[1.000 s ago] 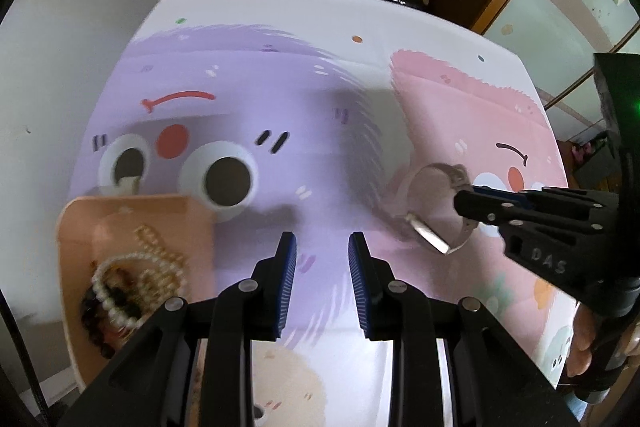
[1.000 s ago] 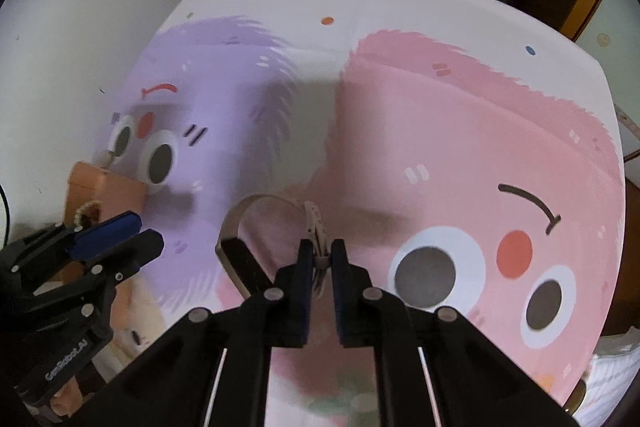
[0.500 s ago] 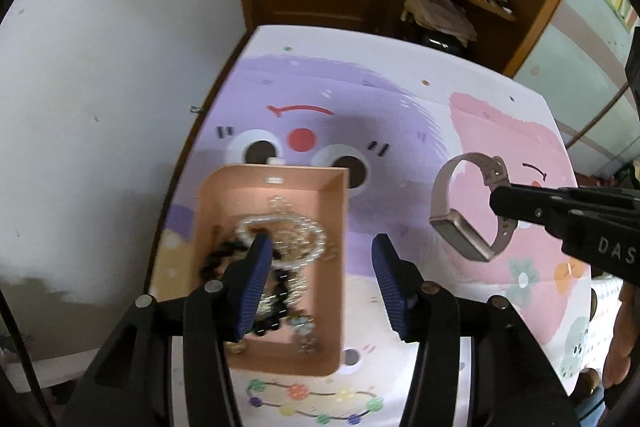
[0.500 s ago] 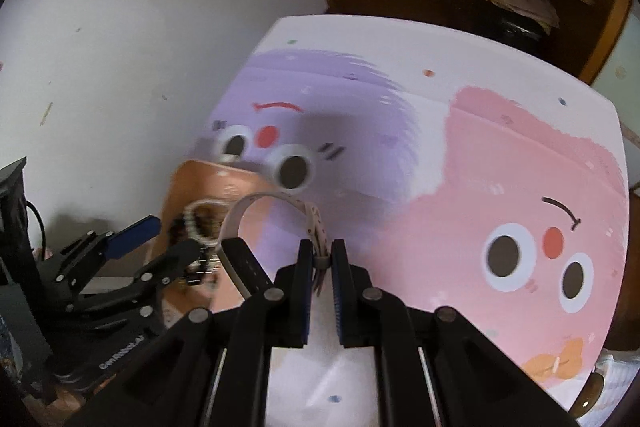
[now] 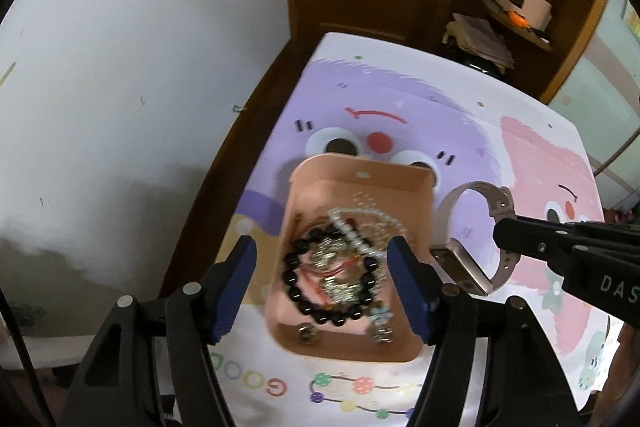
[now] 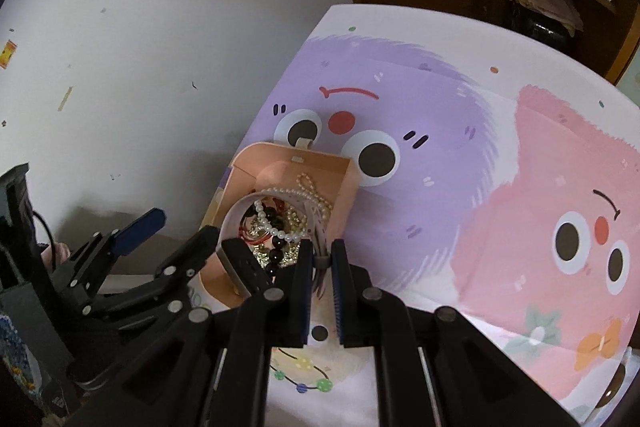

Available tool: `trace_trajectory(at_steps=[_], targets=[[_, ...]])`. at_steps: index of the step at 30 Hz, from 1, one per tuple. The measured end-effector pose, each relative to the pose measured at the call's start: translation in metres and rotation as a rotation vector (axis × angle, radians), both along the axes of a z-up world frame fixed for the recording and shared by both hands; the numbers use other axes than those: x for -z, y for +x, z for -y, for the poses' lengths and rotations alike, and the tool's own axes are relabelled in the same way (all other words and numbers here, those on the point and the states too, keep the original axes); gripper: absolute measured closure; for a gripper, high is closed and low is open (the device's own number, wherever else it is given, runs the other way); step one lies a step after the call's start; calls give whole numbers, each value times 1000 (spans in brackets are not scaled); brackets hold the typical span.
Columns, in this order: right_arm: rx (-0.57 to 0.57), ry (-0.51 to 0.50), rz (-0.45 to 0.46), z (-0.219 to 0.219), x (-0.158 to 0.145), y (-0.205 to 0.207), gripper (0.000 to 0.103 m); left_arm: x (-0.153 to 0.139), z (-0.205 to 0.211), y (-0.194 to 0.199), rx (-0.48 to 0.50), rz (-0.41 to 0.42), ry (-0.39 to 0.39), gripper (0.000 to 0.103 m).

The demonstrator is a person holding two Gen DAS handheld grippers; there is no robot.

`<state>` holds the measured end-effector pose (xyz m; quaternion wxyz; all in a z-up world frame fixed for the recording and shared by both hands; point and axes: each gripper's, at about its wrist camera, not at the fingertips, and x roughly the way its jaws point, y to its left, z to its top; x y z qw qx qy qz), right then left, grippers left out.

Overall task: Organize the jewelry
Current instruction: 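Carry the pink watch into the box and open the right tool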

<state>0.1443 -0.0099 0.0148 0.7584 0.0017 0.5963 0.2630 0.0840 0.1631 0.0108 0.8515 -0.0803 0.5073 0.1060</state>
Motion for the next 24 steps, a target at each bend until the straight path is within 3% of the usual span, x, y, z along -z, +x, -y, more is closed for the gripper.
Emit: trace_trajectory(at_steps=[11,21,24], targets=[[-52,-31,-57,-41,40,-19,94,18,-45,-13,-116,-17,-40,37],[-80,-14,-101,-49,60,-31,86,14,-33,-12,-83,-4,-21,36],[-83,11,-99,-44,57,-33,86,11,-27,-13,-69,0,-23,29]])
